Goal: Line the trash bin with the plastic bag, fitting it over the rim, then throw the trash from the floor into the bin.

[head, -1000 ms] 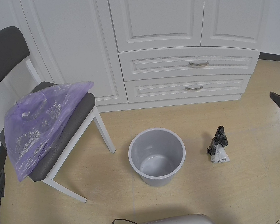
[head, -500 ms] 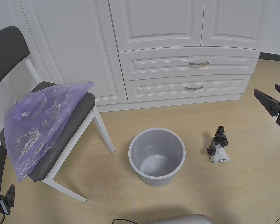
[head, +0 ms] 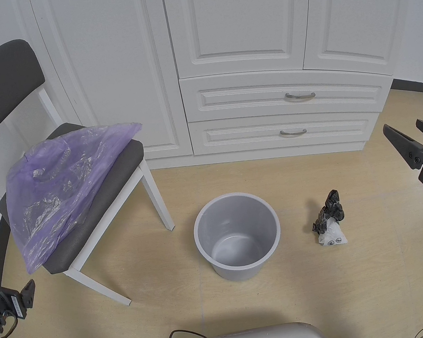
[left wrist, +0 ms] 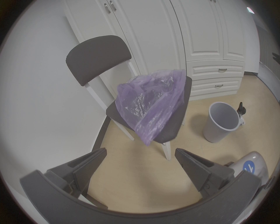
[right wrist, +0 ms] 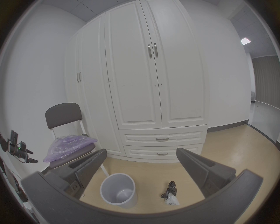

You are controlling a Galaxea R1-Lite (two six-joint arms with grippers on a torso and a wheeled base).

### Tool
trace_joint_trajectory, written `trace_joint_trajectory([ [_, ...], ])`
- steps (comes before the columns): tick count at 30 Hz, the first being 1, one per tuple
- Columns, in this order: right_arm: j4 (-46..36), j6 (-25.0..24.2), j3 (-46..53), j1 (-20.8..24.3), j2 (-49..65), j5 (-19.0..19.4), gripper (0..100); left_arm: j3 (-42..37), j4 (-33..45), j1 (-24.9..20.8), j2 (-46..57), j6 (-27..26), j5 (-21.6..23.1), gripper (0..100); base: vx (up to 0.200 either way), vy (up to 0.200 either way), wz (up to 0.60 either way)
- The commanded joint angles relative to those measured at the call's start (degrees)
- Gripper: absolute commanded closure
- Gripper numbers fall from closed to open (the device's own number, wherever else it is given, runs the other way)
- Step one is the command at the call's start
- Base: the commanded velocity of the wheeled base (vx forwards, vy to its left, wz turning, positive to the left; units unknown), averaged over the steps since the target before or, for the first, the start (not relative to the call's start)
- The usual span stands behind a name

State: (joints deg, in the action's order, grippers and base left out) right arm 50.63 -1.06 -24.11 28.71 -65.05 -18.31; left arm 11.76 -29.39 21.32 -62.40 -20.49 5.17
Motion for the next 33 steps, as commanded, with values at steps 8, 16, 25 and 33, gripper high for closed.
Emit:
trace_joint_trajectory([
  [8,0.09,-0.08,-0.06,2.14,-0.08,-0.23,0,-4.64,-14.91,0.21,-13.8,-0.07,-0.16,0,0.0,0.0,0.0],
  [16,0.09,-0.35,0.21,3.63,-0.61,-0.15,0,-4.12,-20.35,1.71,-20.48,1.77,-0.69,0,0.0,0.0,0.0],
  [25,0.44,-0.26,0.29,3.9,-0.34,-0.15,0,-4.03,-31.43,1.62,-27.6,7.05,-4.55,0,0.0,0.0,0.0],
  [33,0.44,-0.17,0.29,3.9,-0.34,-0.15,0,-3.24,-33.8,2.32,-28.39,8.72,-4.64,0,0.0,0.0,0.0],
])
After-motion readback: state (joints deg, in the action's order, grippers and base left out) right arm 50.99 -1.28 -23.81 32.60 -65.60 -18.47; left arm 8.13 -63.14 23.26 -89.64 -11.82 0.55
